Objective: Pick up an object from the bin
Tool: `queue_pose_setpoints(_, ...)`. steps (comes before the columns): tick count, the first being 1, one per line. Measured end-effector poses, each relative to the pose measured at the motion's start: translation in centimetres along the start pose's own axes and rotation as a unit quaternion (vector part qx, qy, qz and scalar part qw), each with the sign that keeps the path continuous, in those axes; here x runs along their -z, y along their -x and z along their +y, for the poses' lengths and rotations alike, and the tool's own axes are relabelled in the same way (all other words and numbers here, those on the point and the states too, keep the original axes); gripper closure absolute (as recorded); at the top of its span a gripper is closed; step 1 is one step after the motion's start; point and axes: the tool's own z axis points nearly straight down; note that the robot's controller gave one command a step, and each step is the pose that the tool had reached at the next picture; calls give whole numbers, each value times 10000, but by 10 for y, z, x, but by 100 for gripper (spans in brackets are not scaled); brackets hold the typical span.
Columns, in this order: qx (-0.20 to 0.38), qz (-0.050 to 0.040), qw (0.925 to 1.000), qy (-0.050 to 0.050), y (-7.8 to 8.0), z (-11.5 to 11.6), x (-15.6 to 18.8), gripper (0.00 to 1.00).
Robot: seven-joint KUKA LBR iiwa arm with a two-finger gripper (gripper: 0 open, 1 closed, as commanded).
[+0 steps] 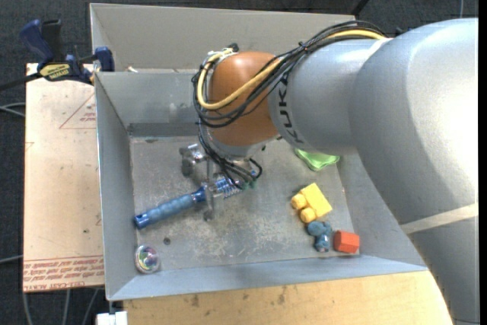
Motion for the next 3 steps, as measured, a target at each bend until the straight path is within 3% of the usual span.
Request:
queue_pose_setpoints(1, 1, 0, 10000, 4, 0, 0, 1, 100)
queue_pose_setpoints(3, -19, 6, 10000, 1, 1, 1, 25, 100)
